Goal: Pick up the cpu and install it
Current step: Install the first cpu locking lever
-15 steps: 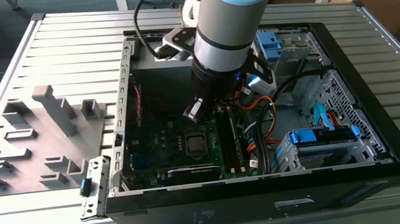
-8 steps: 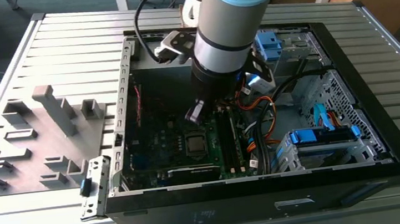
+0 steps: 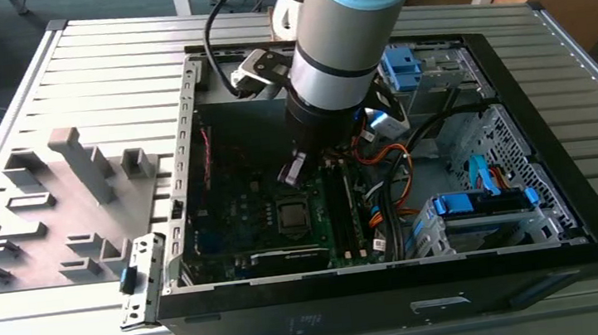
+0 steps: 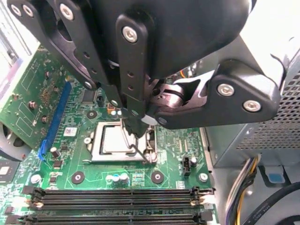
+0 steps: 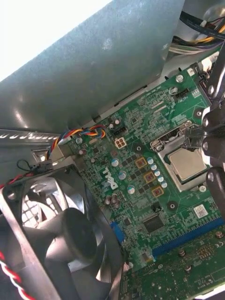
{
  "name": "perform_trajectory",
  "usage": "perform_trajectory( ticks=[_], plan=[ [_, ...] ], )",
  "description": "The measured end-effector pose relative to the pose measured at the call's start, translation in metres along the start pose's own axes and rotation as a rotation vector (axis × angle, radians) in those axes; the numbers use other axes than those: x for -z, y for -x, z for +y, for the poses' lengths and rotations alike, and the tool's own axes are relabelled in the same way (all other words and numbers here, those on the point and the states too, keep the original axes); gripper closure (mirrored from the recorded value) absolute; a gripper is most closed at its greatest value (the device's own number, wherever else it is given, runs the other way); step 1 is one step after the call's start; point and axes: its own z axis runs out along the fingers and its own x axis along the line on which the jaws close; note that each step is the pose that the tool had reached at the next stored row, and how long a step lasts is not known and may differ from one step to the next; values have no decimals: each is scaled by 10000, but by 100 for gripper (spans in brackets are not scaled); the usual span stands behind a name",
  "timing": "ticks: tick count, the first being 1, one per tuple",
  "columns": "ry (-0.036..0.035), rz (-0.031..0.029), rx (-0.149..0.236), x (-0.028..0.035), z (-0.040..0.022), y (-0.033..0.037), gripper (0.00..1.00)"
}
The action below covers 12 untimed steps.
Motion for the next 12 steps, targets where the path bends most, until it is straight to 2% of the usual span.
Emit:
perform_trajectory(
  ticks=[5, 12],
  plan=[
    [1, -2, 6, 16, 1, -2, 89],
    [22, 18, 45, 12, -32, -55, 89]
  ],
)
